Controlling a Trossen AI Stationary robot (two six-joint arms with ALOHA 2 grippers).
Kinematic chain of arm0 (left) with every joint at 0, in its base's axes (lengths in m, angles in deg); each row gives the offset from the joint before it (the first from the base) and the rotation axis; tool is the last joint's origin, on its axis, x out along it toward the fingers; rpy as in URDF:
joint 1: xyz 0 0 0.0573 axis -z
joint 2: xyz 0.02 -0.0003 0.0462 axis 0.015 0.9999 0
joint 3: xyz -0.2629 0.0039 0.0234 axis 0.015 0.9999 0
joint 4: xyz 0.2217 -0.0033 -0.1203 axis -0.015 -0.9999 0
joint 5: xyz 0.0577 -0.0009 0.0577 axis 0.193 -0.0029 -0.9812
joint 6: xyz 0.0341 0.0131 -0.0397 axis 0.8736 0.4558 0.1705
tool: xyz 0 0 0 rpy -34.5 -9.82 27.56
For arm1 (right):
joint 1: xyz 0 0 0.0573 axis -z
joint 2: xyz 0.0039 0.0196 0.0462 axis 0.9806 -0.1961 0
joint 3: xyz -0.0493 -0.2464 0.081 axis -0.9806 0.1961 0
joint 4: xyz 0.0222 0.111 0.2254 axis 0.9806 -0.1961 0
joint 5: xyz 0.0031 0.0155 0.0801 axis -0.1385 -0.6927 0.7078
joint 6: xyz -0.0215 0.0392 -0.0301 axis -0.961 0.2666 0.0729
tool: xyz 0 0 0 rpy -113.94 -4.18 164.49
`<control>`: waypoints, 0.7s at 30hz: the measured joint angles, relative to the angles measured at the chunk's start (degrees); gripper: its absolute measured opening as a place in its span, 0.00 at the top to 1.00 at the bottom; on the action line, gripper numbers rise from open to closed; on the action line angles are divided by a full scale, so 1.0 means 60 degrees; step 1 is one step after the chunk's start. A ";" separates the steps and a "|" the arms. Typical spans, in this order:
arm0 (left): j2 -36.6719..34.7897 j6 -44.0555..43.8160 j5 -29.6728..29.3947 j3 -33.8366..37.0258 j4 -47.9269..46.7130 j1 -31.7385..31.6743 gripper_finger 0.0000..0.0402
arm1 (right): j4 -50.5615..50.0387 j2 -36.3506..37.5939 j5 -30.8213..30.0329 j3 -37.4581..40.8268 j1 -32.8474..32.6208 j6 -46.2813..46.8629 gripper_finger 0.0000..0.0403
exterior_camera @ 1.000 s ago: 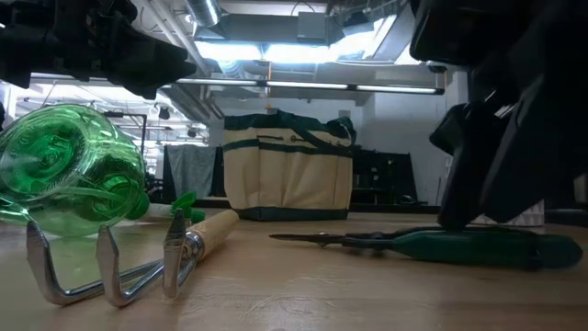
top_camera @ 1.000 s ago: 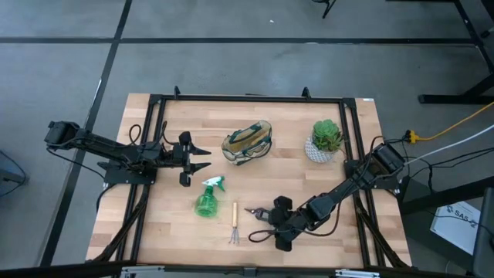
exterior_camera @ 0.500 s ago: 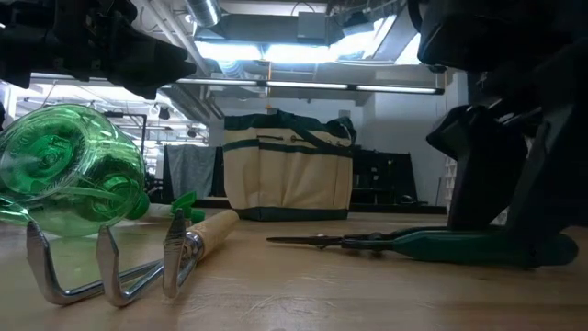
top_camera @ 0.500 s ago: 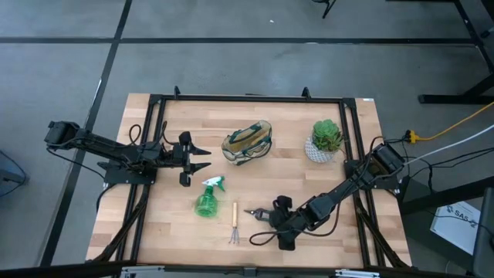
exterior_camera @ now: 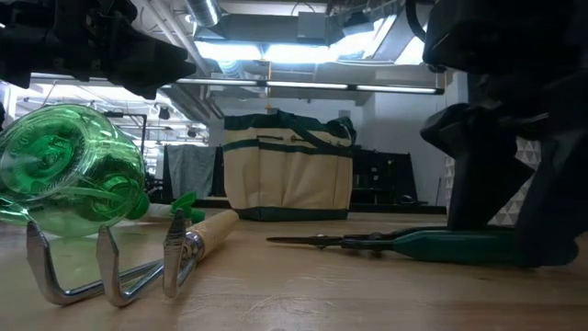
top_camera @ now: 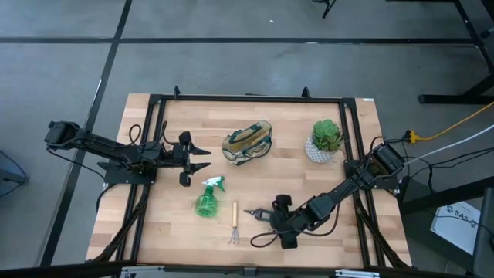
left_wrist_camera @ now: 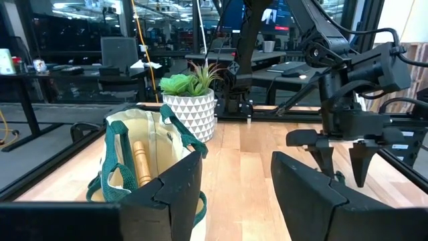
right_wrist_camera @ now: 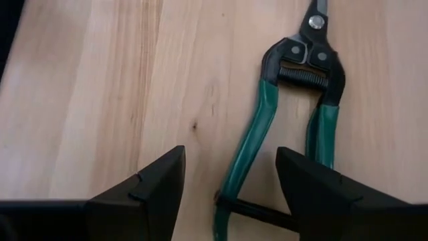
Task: Pick & Place Garden tools in Gardening bag
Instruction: Put the shear scissor into the gardening bag
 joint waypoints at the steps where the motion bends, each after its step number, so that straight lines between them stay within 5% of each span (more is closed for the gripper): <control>1: 0.0000 -0.0004 0.0000 0.0000 0.0000 0.0000 0.56 | -0.0002 0.0000 -0.0087 0.0000 0.0002 -0.0040 0.41; 21: 0.0000 0.0000 0.0000 0.0000 0.0000 -0.0001 0.56 | -0.0927 0.0004 0.0088 -0.0022 0.0167 -0.0234 0.66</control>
